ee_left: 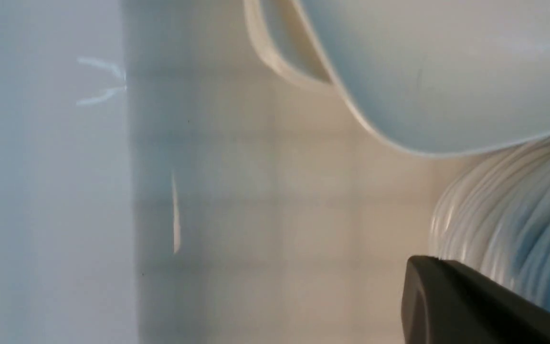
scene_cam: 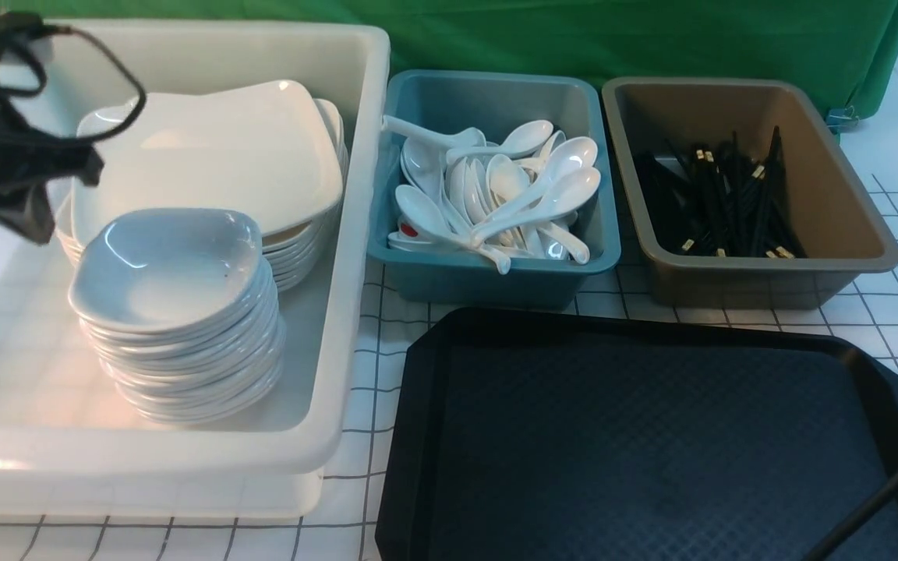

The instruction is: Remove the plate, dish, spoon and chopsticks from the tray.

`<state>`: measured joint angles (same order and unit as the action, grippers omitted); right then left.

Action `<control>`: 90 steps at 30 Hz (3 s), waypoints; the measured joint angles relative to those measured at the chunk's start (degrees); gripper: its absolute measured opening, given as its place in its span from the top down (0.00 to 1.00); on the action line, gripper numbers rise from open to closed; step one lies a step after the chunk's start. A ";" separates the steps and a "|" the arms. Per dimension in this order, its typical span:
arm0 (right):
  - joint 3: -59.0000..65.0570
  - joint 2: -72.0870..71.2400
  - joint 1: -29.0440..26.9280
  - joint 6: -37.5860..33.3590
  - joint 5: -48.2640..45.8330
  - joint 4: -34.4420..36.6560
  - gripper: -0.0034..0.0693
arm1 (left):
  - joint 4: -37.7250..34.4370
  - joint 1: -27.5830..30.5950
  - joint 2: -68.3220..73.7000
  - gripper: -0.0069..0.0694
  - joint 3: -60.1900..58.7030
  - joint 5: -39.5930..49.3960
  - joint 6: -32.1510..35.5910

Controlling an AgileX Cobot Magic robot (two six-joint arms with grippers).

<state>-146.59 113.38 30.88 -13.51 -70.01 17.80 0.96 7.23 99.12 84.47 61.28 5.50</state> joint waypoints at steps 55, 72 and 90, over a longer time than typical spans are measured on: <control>42.21 -45.19 -2.30 11.78 2.98 -23.05 0.95 | -12.87 -30.56 -36.39 0.91 -5.49 -7.18 9.03; 119.85 -113.22 -2.30 24.62 57.73 -31.07 0.94 | -11.42 -37.13 -79.61 0.91 -56.66 -34.10 -6.63; 123.94 -111.38 -2.30 25.81 59.64 -30.46 0.87 | -12.10 -37.13 -86.43 0.91 -64.19 -43.47 -7.43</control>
<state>-22.65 1.99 28.59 12.29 -10.38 -12.66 -11.14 -29.90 12.70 20.28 17.81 -1.93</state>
